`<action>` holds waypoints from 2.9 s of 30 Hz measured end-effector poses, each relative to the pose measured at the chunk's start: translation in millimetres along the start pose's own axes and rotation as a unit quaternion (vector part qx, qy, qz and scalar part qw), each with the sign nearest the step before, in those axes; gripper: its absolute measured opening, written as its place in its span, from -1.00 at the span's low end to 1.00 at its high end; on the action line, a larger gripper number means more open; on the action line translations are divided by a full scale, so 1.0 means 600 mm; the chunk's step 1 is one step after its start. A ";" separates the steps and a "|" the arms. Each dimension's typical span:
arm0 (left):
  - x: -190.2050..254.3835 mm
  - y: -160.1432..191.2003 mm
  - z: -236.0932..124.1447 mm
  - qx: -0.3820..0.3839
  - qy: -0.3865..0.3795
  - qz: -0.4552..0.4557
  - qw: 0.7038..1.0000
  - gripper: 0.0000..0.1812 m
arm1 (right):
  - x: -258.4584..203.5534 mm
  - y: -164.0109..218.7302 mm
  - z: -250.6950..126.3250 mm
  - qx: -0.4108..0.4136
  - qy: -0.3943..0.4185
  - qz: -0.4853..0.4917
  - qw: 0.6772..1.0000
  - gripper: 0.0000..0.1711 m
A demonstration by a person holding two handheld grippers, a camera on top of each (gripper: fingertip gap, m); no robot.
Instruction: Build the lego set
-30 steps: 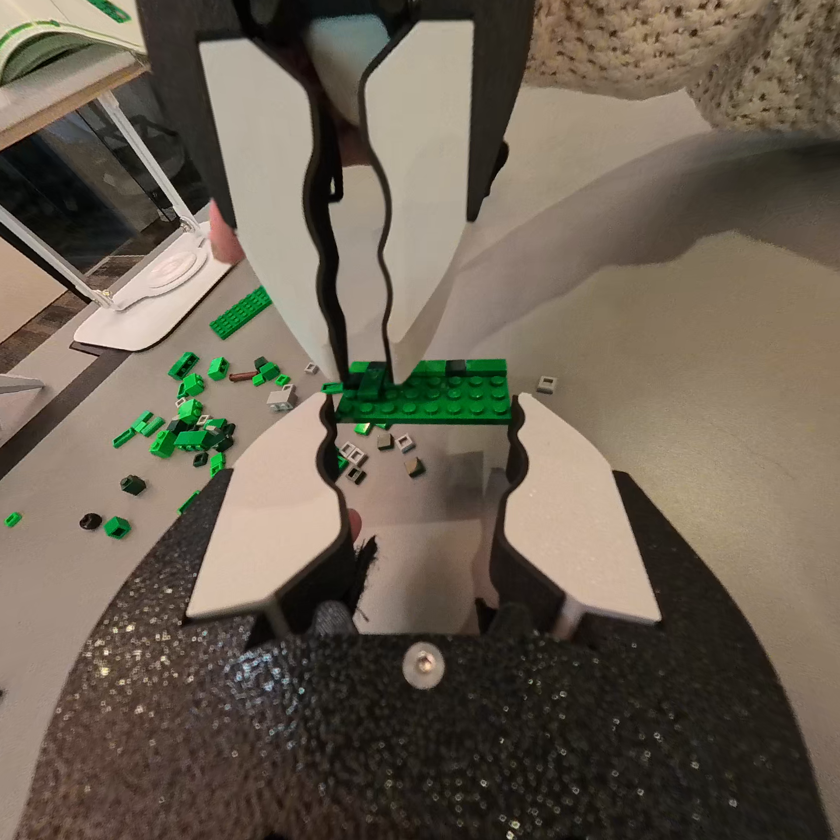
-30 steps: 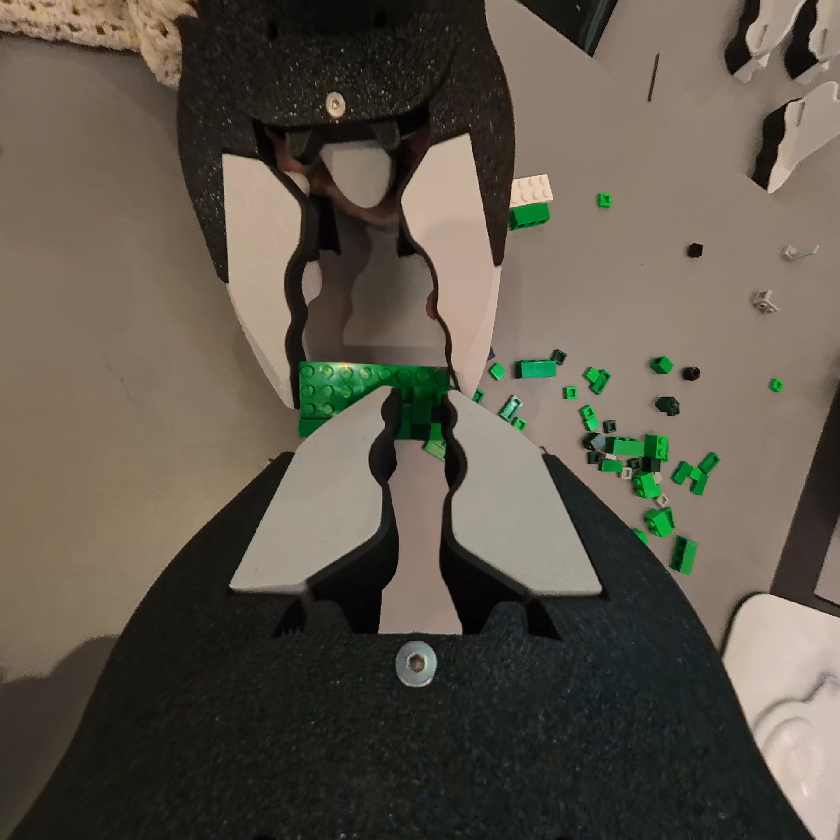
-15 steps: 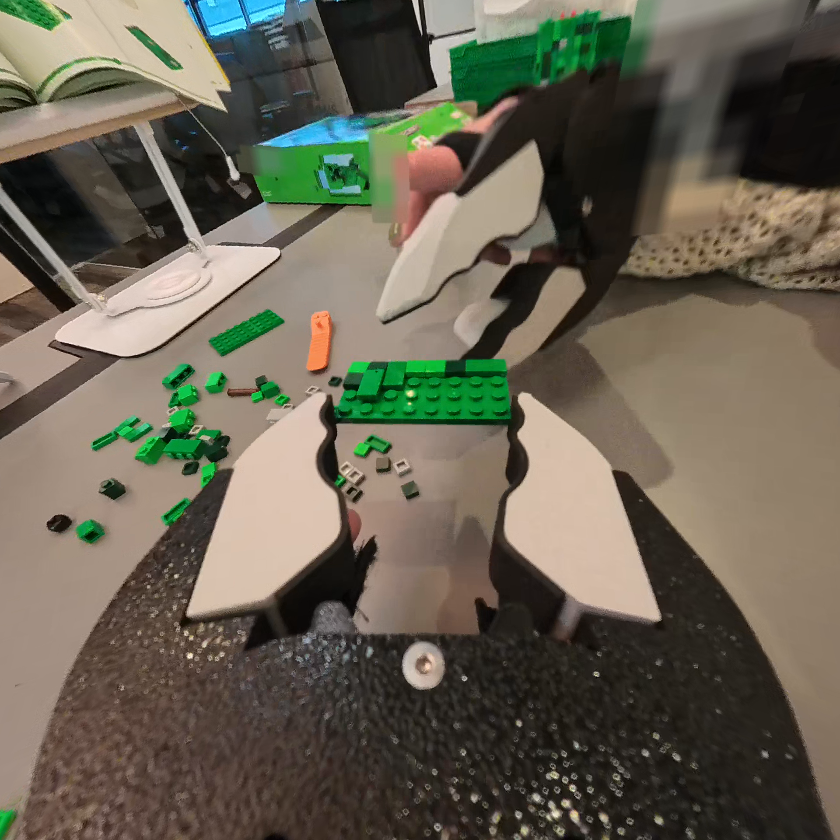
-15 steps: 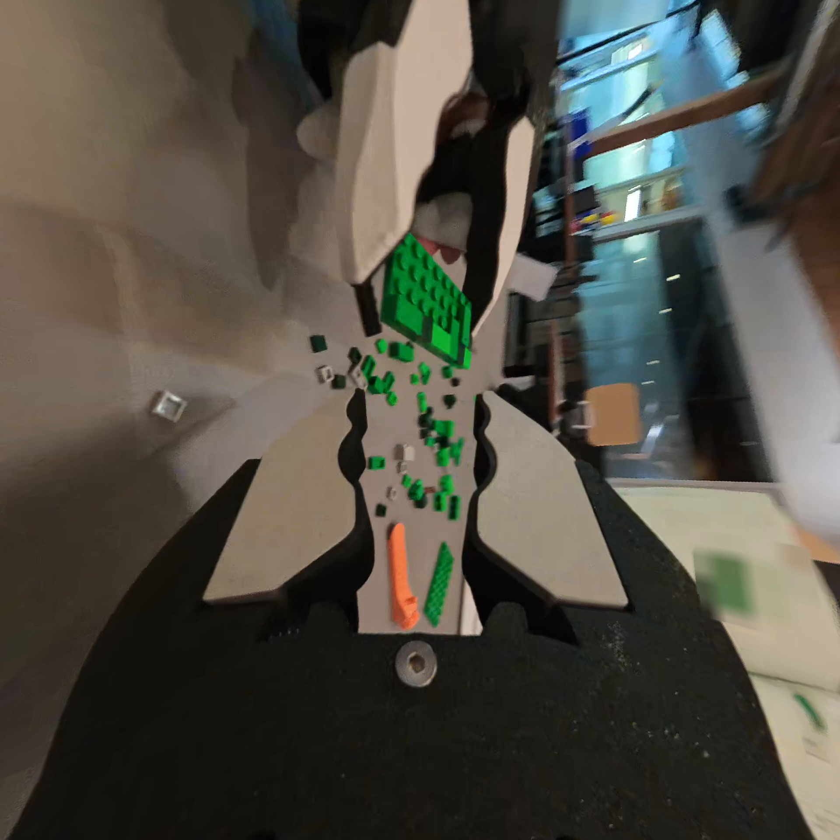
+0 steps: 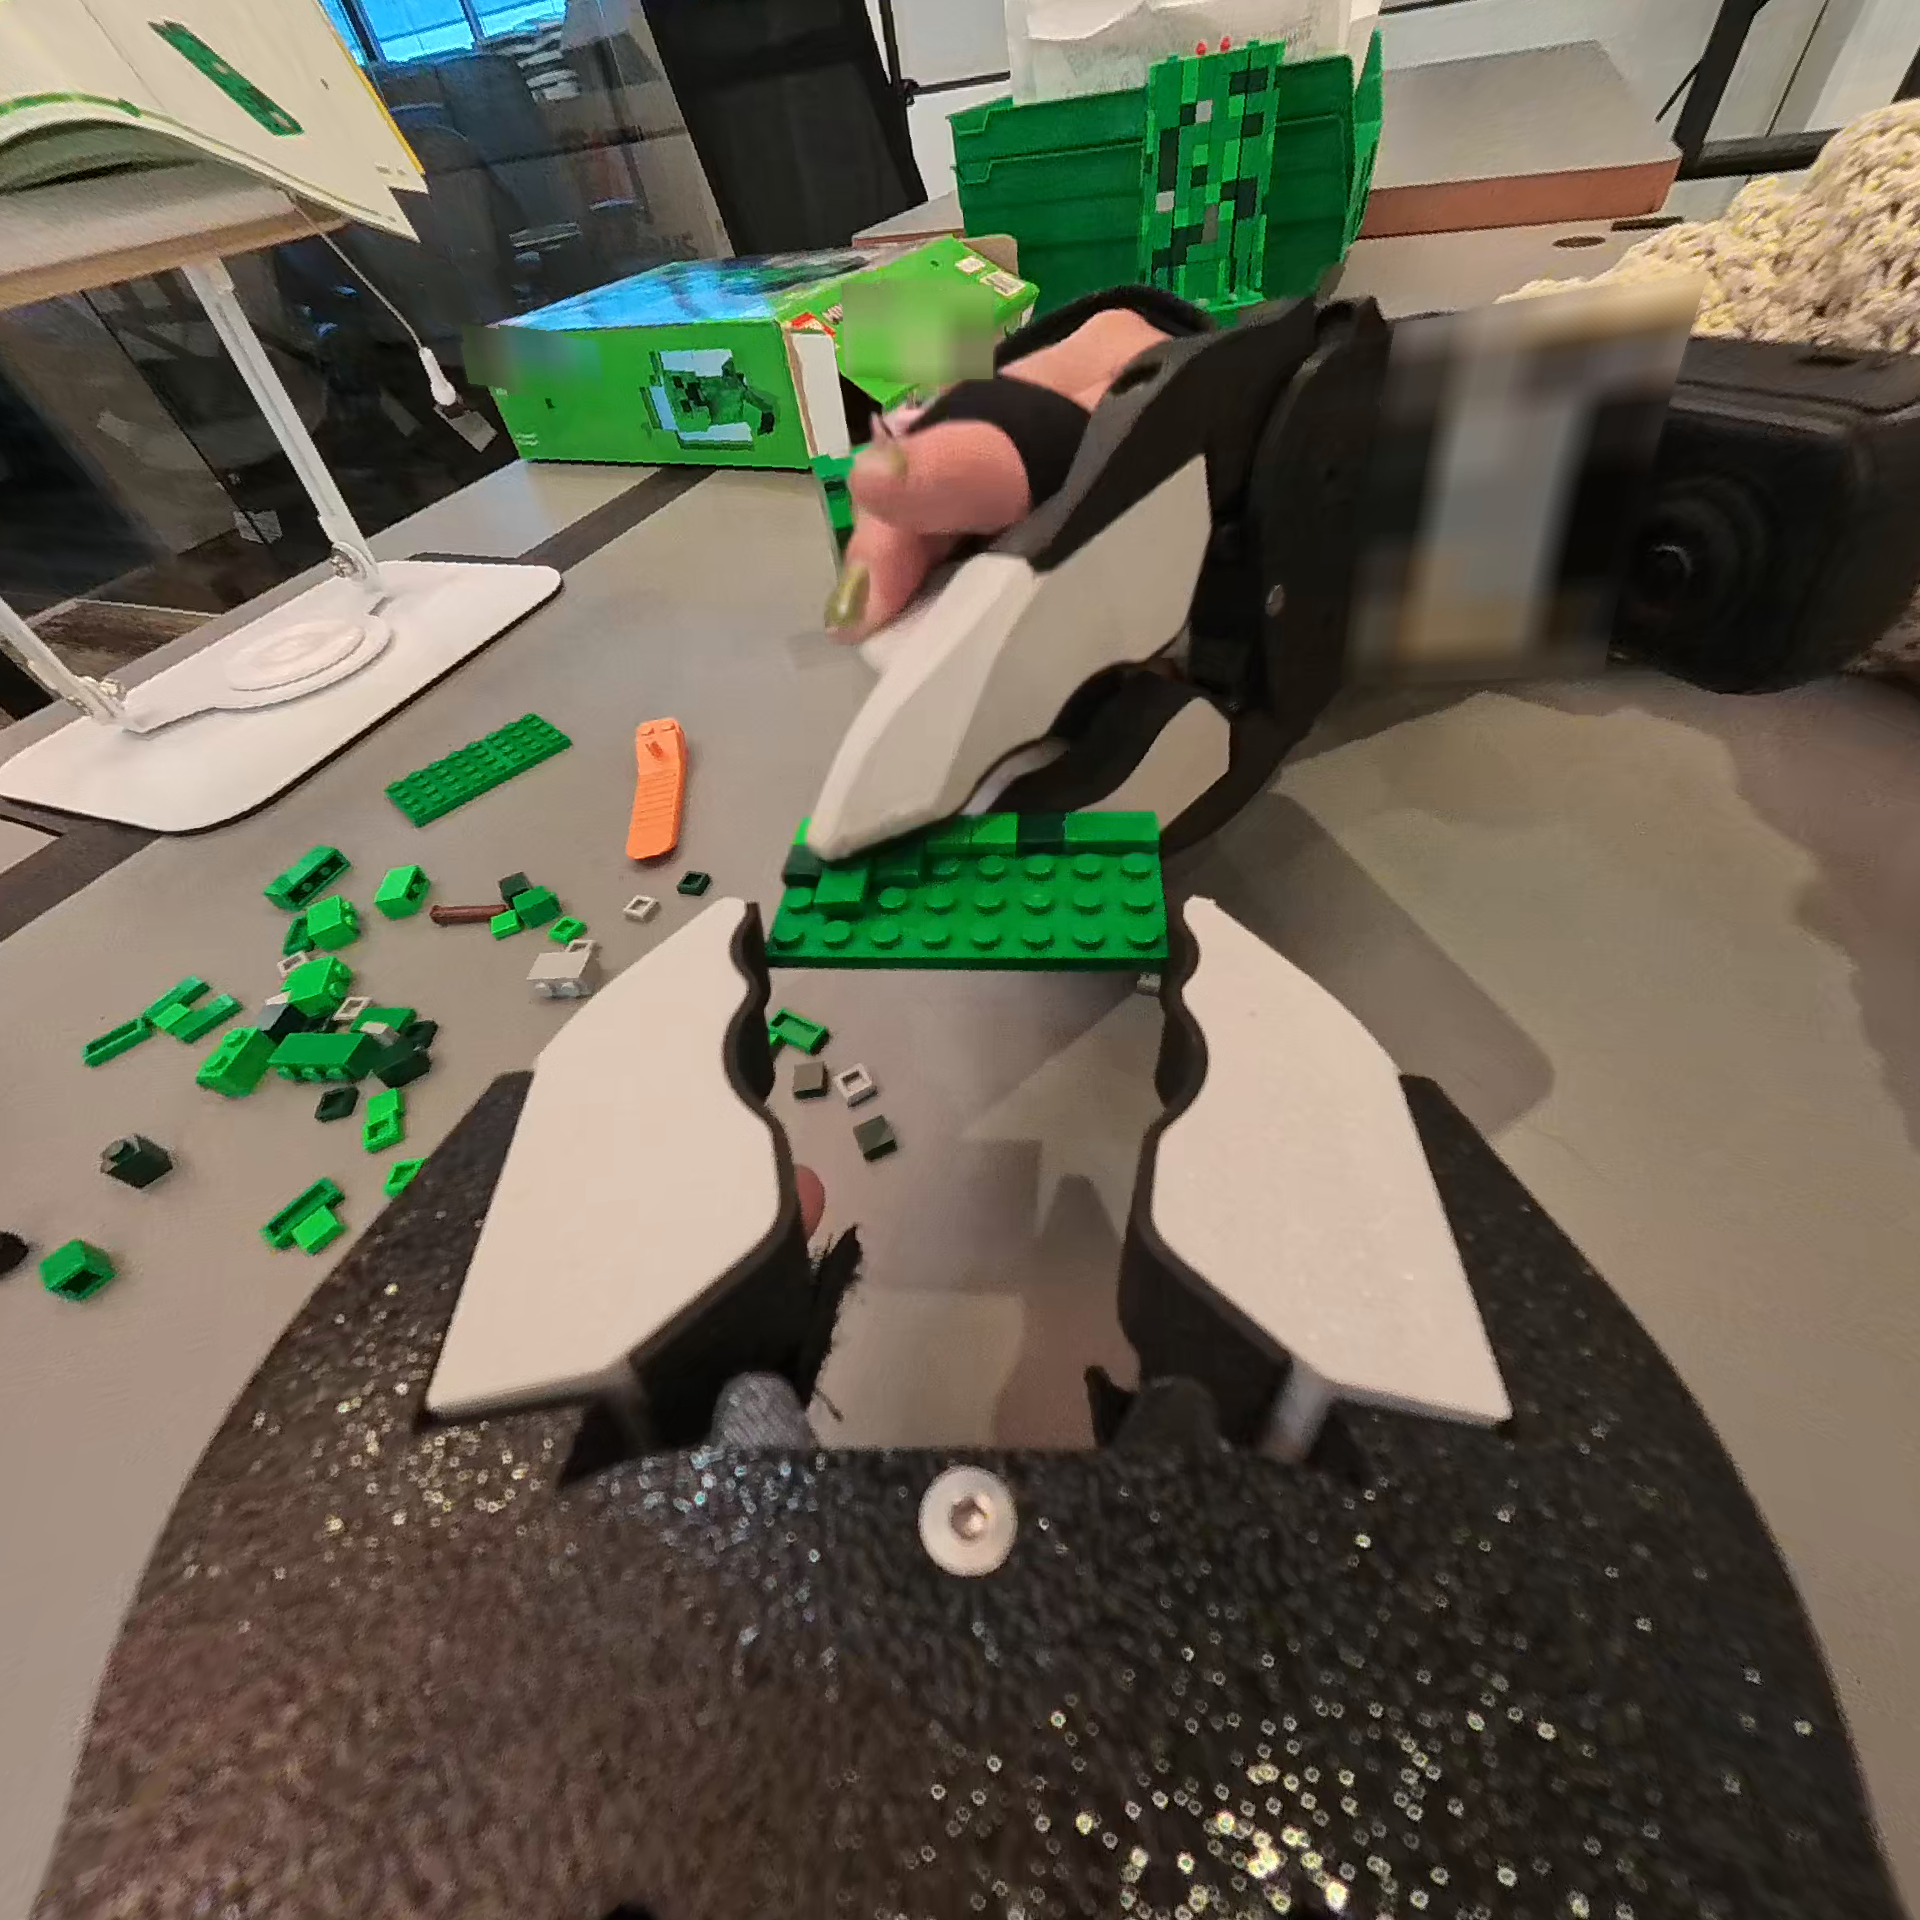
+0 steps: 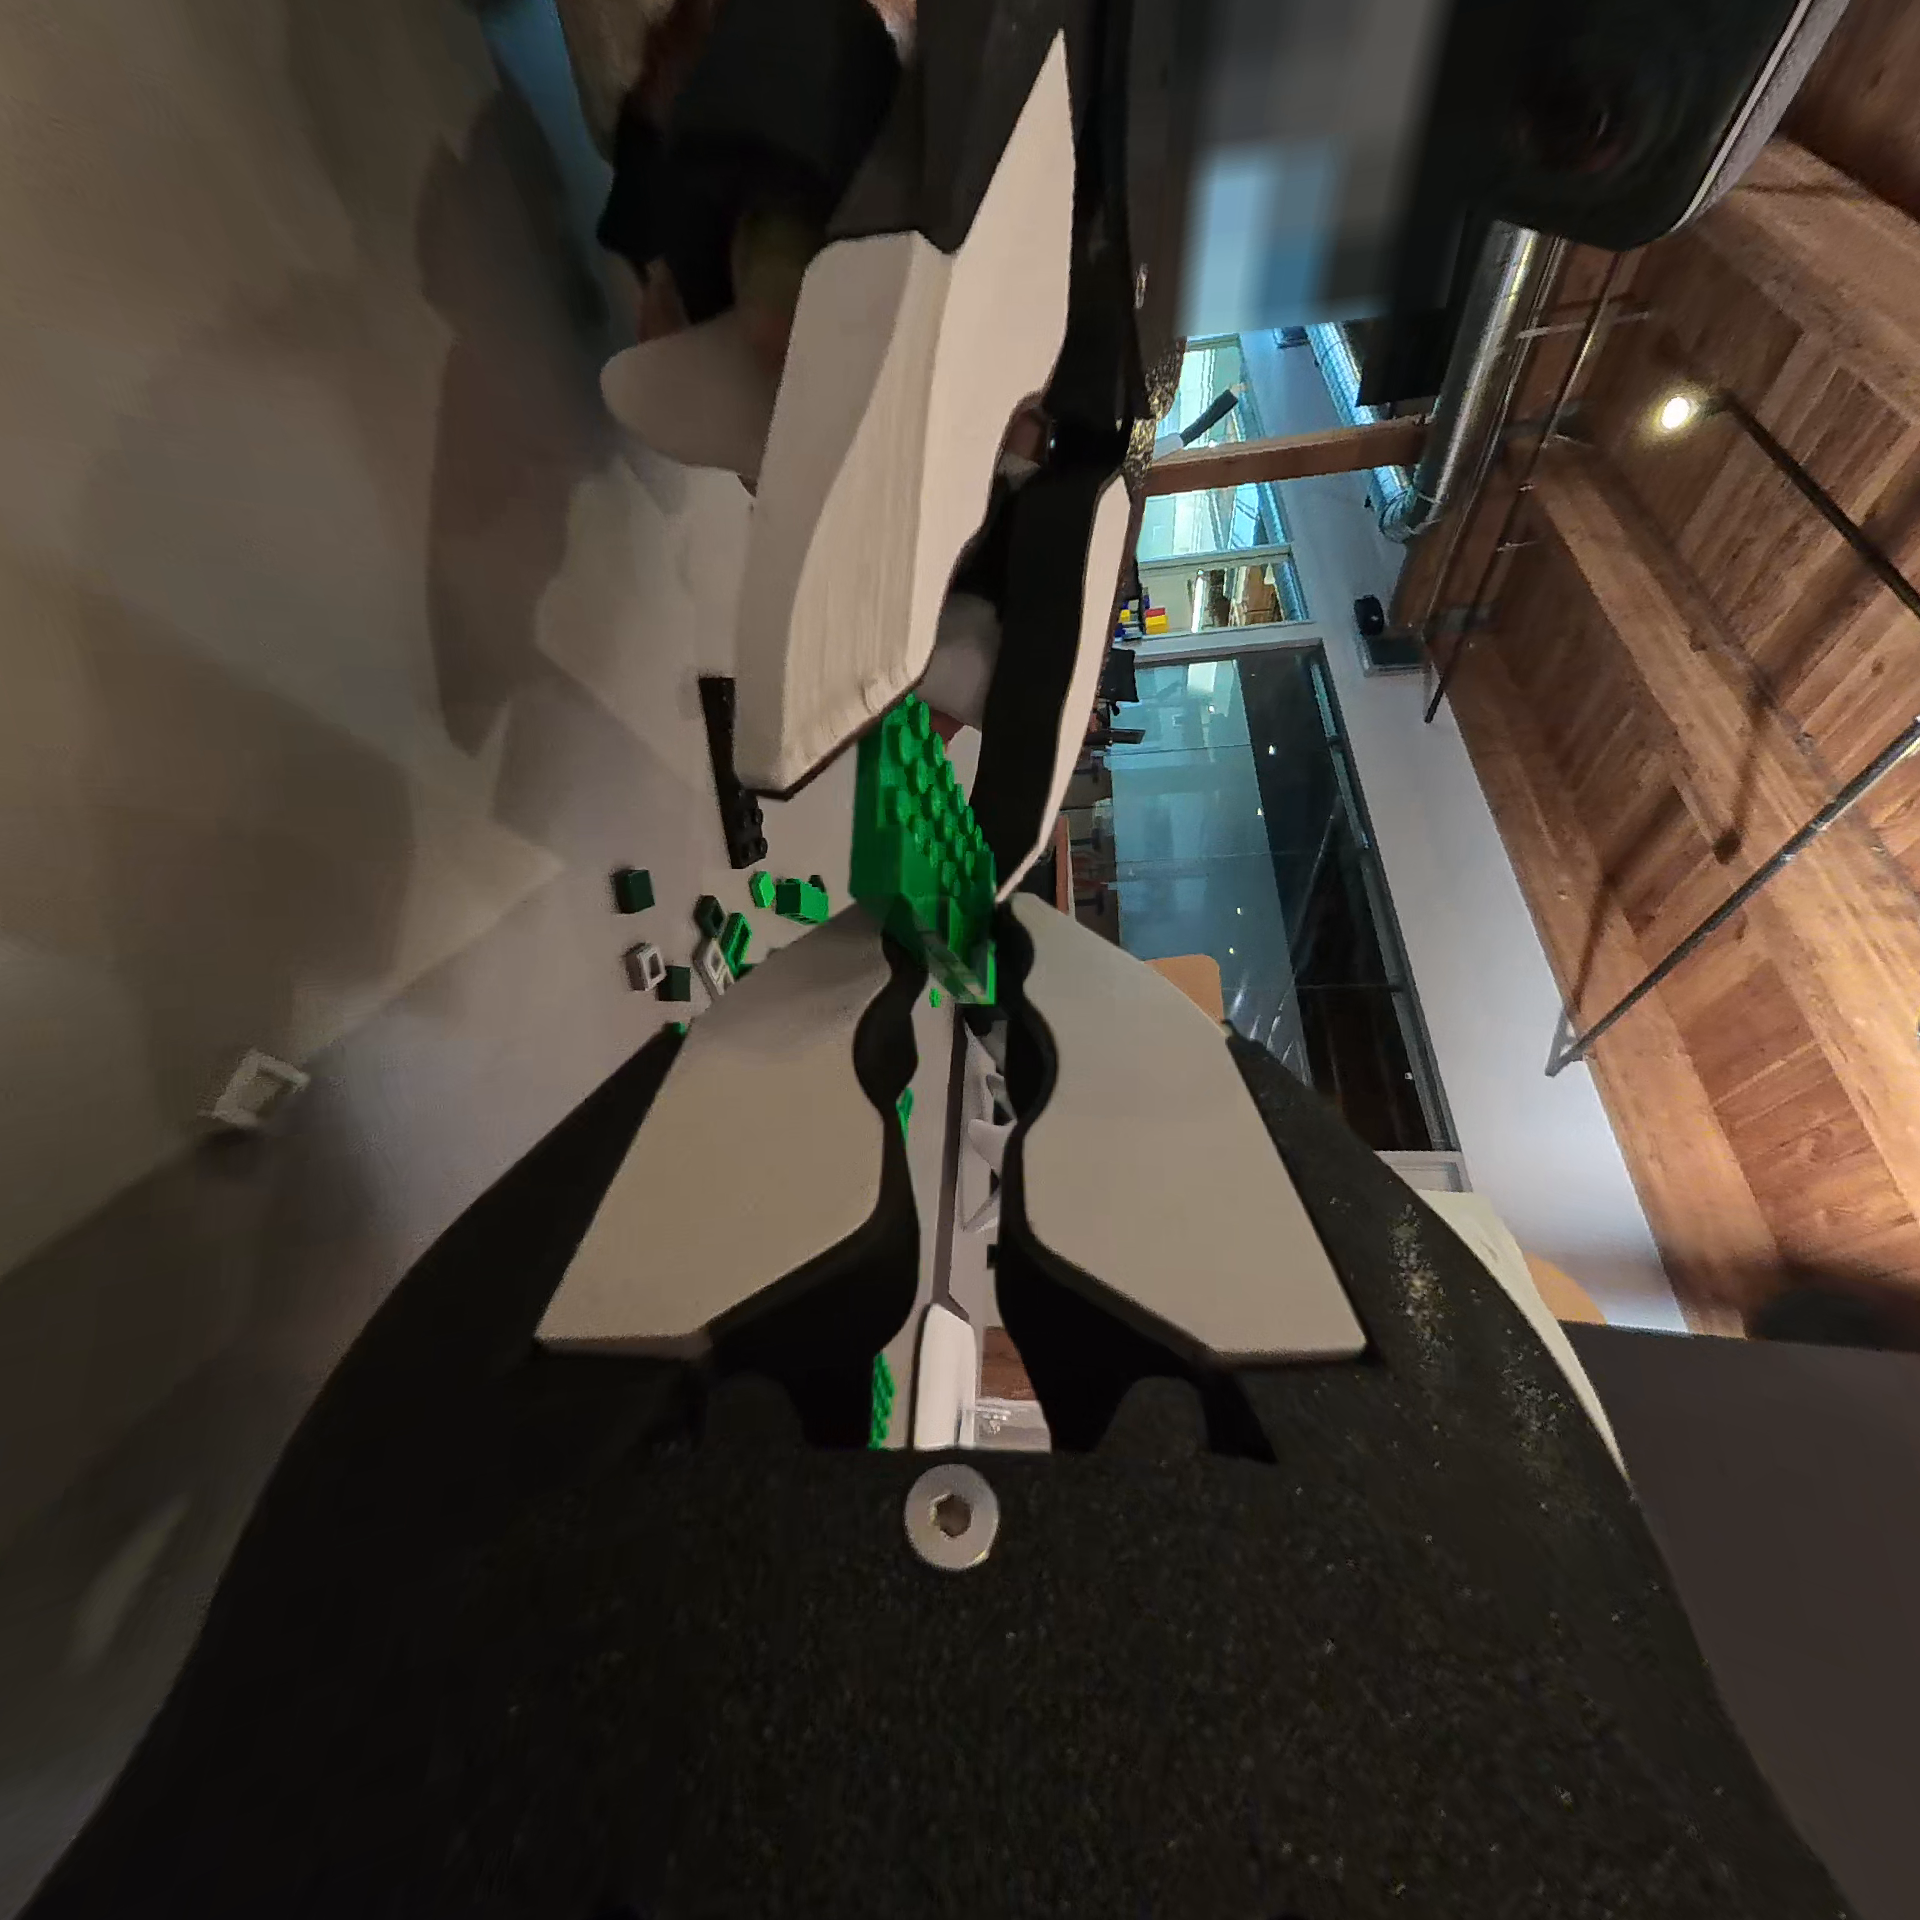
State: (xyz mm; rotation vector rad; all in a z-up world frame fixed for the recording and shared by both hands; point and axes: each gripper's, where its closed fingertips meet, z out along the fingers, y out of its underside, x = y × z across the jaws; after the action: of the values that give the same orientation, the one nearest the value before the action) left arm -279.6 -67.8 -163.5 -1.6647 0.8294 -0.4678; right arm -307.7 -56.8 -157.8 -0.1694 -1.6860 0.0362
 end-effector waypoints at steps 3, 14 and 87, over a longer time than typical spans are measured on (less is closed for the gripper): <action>0.003 -0.002 0.001 0.003 0.006 -0.007 1.000 -0.20 | 0.002 -0.001 -0.003 0.001 0.008 -0.005 1.000 -0.89; -0.013 -0.020 -0.019 0.024 -0.087 0.177 0.980 -0.18 | -0.001 0.002 -0.021 0.017 -0.014 0.081 0.996 -0.91; -0.068 0.000 -0.018 0.002 -0.174 0.121 0.977 -0.18 | 0.043 0.107 -0.058 -0.012 0.112 0.344 0.932 -0.68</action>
State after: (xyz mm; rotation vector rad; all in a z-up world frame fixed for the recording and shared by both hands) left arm -314.3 -45.1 -155.6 -1.5580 0.7536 -0.0047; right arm -270.1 7.1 -135.8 -0.7496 -1.3292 0.5037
